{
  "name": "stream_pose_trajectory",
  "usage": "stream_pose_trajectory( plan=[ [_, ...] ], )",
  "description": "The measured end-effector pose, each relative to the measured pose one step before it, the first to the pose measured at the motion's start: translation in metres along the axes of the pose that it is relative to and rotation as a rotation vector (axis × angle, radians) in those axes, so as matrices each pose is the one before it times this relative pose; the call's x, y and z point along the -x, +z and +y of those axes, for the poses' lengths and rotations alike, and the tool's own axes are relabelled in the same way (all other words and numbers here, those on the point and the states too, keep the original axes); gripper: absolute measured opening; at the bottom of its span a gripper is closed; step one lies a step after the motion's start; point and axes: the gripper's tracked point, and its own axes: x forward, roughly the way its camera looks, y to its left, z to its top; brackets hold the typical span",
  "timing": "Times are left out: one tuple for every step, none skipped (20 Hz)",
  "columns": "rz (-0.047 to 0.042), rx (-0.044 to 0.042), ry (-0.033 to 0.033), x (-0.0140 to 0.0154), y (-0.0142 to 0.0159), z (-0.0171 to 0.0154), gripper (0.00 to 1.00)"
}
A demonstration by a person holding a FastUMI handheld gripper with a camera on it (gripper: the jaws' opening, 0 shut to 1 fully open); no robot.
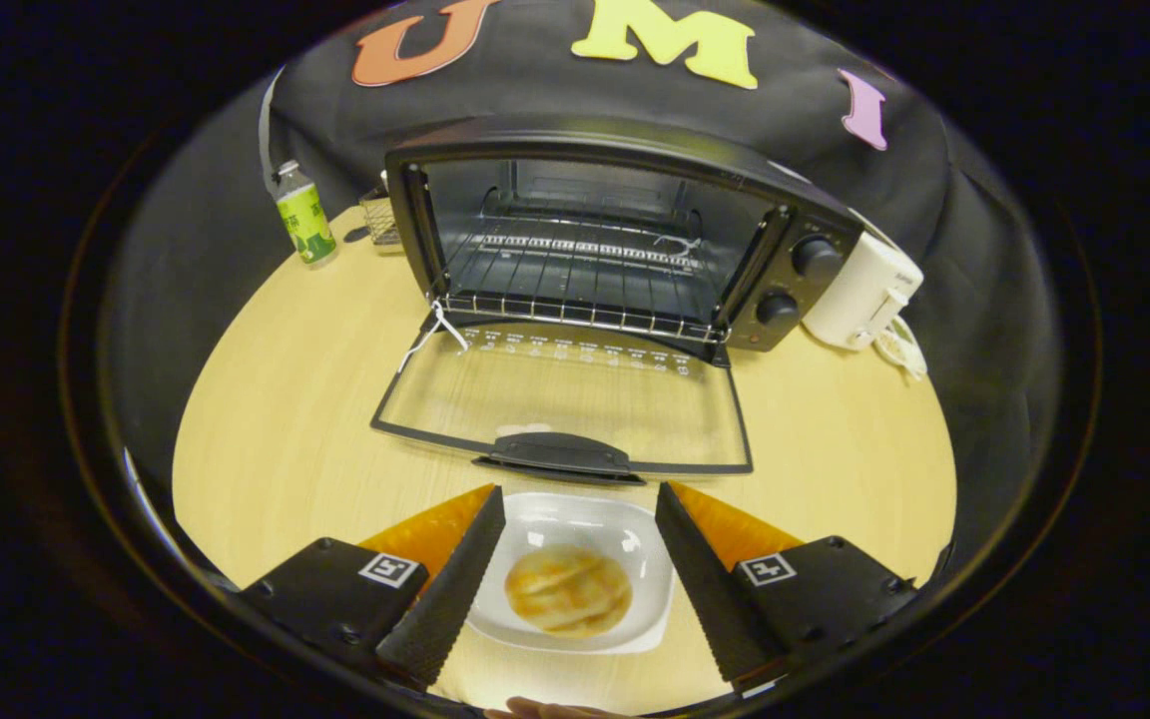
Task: Open the toaster oven, put the food inside, and close the toaster oven door.
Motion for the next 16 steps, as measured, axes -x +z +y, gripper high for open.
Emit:
stream_pose_trajectory(
  plan=[
    [0.00837, 0.00447, 0.01201, 0.00797, -0.00522, 0.00311, 1.0],
    [0.00828, 0.00333, 0.01622, 0.00678, -0.00662, 0.00362, 1.0],
    [0.0104, 0.00313, 0.0114, 0.00523, -0.00722, 0.00294, 1.0],
    [0.01057, 0.00556, 0.00906, 0.00324, -0.00842, 0.00146, 1.0],
    [0.0128, 0.00349, 0.00609, 0.00092, -0.00879, 0.00127, 1.0],
    [0.01888, -0.00759, 0.00678, -0.001, -0.01104, 0.00046, 1.0],
    [0.01493, -0.02482, 0.01241, 0.00008, -0.00978, 0.00125, 1.0],
    [-0.00064, -0.03792, 0.01573, -0.00215, -0.00519, 0.00145, 1.0],
    [-0.00914, -0.02426, 0.0099, -0.00088, -0.00271, -0.00055, 1.0],
    [-0.03379, -0.01909, 0.00955, -0.00026, -0.00008, -0.00189, 1.0],
    [-0.03842, -0.00741, -0.01007, -0.0018, 0.00125, -0.00467, 1.0],
    [-0.04386, -0.01, -0.01097, -0.00161, 0.00022, -0.00526, 1.0],
    [-0.03616, -0.01101, -0.00209, -0.00248, -0.00082, -0.00176, 1.0],
    [-0.03654, -0.01578, 0.01499, -0.00152, -0.00239, 0.00136, 1.0],
    [-0.03455, -0.01601, 0.03341, -0.00188, -0.00062, 0.00523, 0.99],
    [-0.03151, 0.0022, 0.02501, -0.0024, -0.00269, 0.00366, 0.99]
  ],
)
